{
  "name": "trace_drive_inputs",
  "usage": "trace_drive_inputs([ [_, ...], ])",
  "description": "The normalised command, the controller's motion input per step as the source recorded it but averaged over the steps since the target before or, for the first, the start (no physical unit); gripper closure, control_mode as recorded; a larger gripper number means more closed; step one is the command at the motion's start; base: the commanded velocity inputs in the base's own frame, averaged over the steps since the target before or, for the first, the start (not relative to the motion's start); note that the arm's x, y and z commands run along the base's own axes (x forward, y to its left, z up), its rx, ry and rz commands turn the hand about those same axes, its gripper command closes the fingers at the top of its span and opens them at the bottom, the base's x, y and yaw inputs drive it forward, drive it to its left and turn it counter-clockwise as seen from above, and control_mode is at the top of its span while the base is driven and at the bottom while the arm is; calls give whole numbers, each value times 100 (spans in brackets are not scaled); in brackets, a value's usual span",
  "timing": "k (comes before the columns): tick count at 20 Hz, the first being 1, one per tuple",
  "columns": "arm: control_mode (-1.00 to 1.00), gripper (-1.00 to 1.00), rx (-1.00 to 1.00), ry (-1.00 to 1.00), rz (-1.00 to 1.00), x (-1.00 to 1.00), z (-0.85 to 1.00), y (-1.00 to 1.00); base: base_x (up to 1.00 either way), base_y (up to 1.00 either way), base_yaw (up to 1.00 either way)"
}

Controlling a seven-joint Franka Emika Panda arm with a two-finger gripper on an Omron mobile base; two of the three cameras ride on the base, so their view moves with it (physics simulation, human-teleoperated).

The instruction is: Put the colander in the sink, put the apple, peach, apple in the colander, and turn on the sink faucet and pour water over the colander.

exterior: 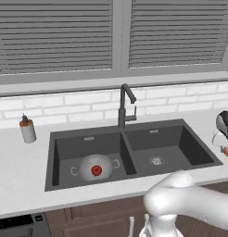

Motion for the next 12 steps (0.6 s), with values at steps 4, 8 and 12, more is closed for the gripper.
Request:
trace_drive_inputs([
  [4,-100,100,-6,-7,37,0,20,99,0,0,0],
  [8,-100,100,-1,-11,41,0,17,92,0,0,0],
  [12,-100,100,0,-9,43,0,22,90,0,0,0],
])
